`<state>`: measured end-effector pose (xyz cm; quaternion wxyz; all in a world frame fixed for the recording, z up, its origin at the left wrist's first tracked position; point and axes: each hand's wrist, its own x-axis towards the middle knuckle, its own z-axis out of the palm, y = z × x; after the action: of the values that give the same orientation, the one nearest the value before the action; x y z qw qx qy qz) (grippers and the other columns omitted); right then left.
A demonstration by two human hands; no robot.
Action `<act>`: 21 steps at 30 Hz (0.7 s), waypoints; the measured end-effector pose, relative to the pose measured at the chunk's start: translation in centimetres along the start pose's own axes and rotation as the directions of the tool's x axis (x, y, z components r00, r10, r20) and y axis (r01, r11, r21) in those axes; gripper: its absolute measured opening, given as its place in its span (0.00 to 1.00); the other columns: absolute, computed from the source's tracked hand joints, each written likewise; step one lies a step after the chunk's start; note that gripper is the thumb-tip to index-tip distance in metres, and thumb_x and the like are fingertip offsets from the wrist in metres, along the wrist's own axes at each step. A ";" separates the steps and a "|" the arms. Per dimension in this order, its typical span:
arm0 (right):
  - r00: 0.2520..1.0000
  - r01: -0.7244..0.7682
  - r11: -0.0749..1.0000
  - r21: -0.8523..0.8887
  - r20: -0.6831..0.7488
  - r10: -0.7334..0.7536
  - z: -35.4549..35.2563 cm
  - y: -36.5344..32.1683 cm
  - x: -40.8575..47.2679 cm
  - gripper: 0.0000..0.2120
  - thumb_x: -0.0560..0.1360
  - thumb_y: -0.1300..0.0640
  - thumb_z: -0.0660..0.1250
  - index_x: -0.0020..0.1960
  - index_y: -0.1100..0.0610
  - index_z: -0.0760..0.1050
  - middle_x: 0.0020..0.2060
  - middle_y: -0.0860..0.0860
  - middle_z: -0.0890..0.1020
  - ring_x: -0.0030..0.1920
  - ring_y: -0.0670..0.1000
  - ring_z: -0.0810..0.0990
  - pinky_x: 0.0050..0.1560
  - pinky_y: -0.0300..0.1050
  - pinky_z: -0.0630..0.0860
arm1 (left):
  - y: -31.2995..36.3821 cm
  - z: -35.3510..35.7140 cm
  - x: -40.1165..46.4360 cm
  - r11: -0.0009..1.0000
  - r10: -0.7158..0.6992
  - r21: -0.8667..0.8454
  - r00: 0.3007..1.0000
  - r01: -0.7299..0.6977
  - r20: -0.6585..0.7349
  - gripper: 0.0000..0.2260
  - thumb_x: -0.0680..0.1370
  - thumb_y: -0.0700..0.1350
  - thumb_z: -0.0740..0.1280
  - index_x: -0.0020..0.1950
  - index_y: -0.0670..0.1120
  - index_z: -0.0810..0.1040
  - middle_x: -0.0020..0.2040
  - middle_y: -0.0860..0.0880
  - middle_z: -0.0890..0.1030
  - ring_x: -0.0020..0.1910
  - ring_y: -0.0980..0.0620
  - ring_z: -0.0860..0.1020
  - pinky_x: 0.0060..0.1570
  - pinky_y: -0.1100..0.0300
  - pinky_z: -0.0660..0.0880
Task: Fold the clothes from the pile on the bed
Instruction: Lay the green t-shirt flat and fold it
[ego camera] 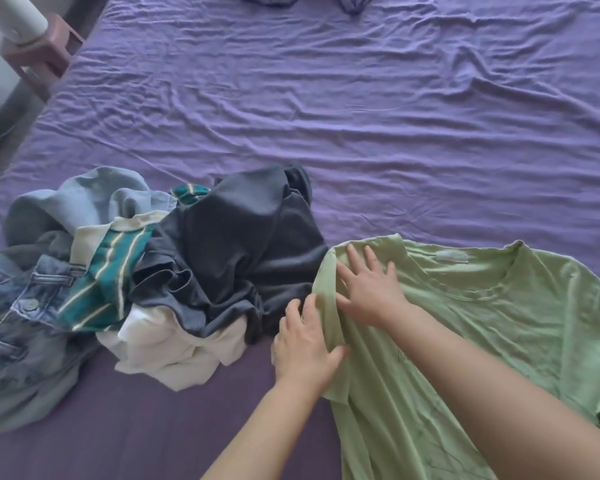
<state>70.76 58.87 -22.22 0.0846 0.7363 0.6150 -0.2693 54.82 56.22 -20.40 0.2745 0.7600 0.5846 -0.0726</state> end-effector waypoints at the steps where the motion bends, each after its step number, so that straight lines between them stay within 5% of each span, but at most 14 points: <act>1: 1.000 -0.019 1.000 0.010 0.002 0.019 -0.2 -0.1 0.2 0.32 0.75 0.34 0.51 0.75 0.42 0.47 0.77 0.50 0.42 0.76 0.58 0.40 0.69 0.69 0.48 | -0.2 0.1 -0.2 0.999 0.034 -0.020 0.999 -0.034 -0.005 0.42 0.68 0.62 0.69 0.75 0.50 0.52 0.72 0.48 0.54 0.70 0.47 0.62 0.66 0.53 0.65; 7: 0.996 -0.080 0.986 0.146 -0.015 0.083 -0.7 -1.9 0.5 0.32 0.74 0.38 0.55 0.75 0.46 0.52 0.77 0.50 0.47 0.76 0.58 0.43 0.69 0.67 0.53 | -1.4 -1.3 -0.6 0.998 -0.042 -0.043 0.995 0.038 -0.092 0.27 0.70 0.64 0.66 0.63 0.50 0.70 0.67 0.53 0.64 0.68 0.53 0.65 0.62 0.56 0.64; 11: 0.998 -0.055 0.985 0.163 -0.021 0.059 -0.8 -1.5 0.3 0.31 0.75 0.41 0.56 0.75 0.45 0.51 0.77 0.50 0.46 0.76 0.56 0.45 0.71 0.63 0.54 | -0.9 -3.9 1.0 0.983 -0.106 -0.168 0.981 0.078 -0.166 0.08 0.76 0.52 0.66 0.50 0.52 0.81 0.55 0.54 0.78 0.57 0.50 0.73 0.56 0.55 0.70; 14: 1.000 -0.028 0.991 0.130 0.004 0.027 -0.6 -0.3 -0.1 0.33 0.76 0.36 0.54 0.76 0.42 0.45 0.77 0.48 0.45 0.76 0.54 0.43 0.72 0.62 0.50 | -1.6 -6.5 2.2 0.949 -0.135 -0.305 0.978 0.081 -0.159 0.05 0.76 0.50 0.66 0.46 0.52 0.81 0.47 0.52 0.82 0.49 0.50 0.78 0.48 0.55 0.74; 21: 1.000 -0.028 0.986 0.167 0.017 0.026 -0.4 -0.3 -0.1 0.36 0.72 0.27 0.46 0.75 0.39 0.42 0.77 0.49 0.45 0.76 0.55 0.42 0.71 0.63 0.48 | -3.9 -8.9 4.6 0.978 -0.179 -0.133 0.977 0.163 -0.117 0.06 0.80 0.45 0.60 0.50 0.47 0.75 0.49 0.48 0.79 0.49 0.46 0.76 0.49 0.50 0.74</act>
<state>70.56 59.05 -21.81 0.0310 0.7470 0.5796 -0.3242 50.70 65.23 -16.24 0.2752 0.6917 0.6676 -0.0111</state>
